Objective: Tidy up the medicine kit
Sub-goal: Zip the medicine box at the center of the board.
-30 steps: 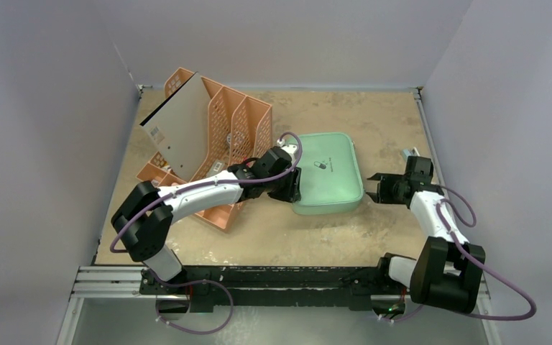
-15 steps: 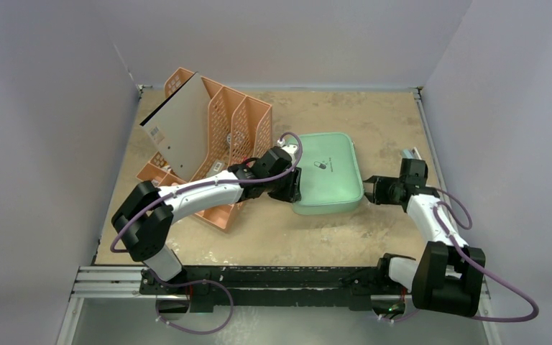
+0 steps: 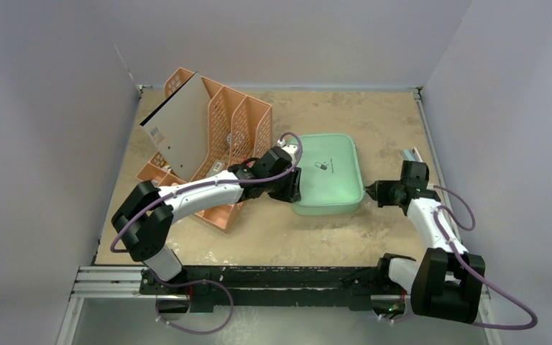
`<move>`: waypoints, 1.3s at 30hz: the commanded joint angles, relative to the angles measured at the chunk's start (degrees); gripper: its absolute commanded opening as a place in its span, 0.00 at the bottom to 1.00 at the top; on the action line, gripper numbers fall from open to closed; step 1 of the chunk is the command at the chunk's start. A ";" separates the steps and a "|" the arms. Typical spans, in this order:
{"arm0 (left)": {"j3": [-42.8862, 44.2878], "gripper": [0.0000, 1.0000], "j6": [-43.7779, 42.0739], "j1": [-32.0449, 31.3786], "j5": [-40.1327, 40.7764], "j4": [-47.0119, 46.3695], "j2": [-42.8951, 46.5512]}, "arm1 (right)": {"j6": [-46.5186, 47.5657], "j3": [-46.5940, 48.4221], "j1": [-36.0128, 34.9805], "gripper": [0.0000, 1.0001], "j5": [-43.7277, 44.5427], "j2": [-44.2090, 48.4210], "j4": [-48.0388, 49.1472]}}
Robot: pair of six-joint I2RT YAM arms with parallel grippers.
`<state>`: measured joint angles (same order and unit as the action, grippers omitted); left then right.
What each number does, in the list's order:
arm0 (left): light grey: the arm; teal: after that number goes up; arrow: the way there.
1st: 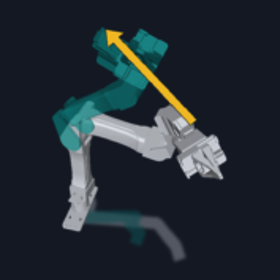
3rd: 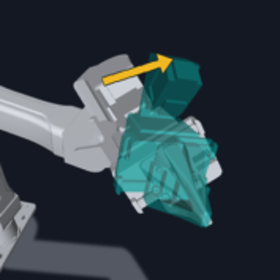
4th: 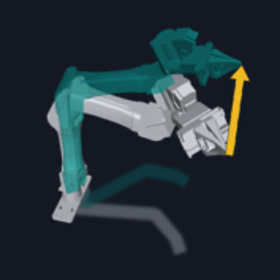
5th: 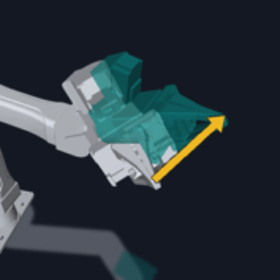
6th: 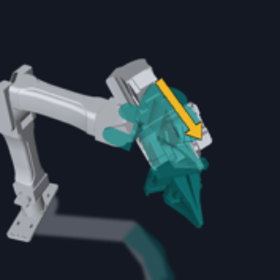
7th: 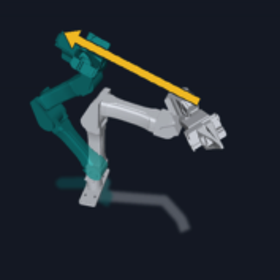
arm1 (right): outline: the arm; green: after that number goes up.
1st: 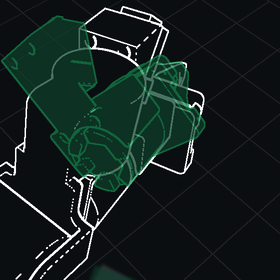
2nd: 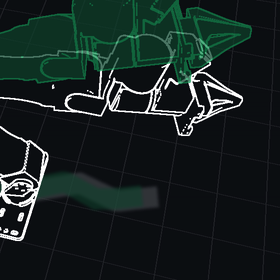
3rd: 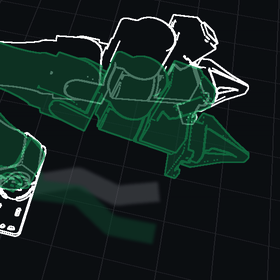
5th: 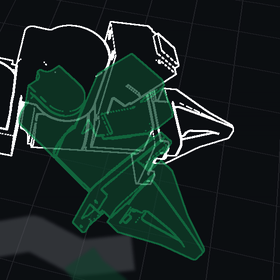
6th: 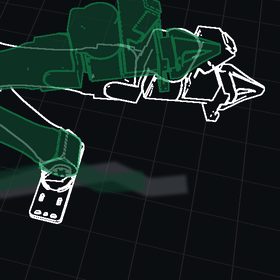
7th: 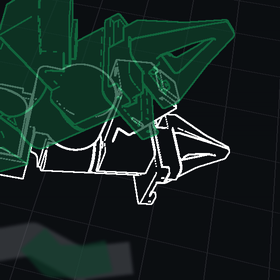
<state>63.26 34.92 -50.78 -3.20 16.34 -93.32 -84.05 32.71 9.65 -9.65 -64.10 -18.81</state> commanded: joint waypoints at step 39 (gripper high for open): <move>-0.77 0.56 -67.03 -15.40 1.53 -19.38 -1.61 | 16.98 -0.81 0.12 0.00 -13.28 1.33 12.77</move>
<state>62.76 -24.80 -66.37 -4.71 5.06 -92.77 -68.16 30.41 9.91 -20.27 -63.37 -6.87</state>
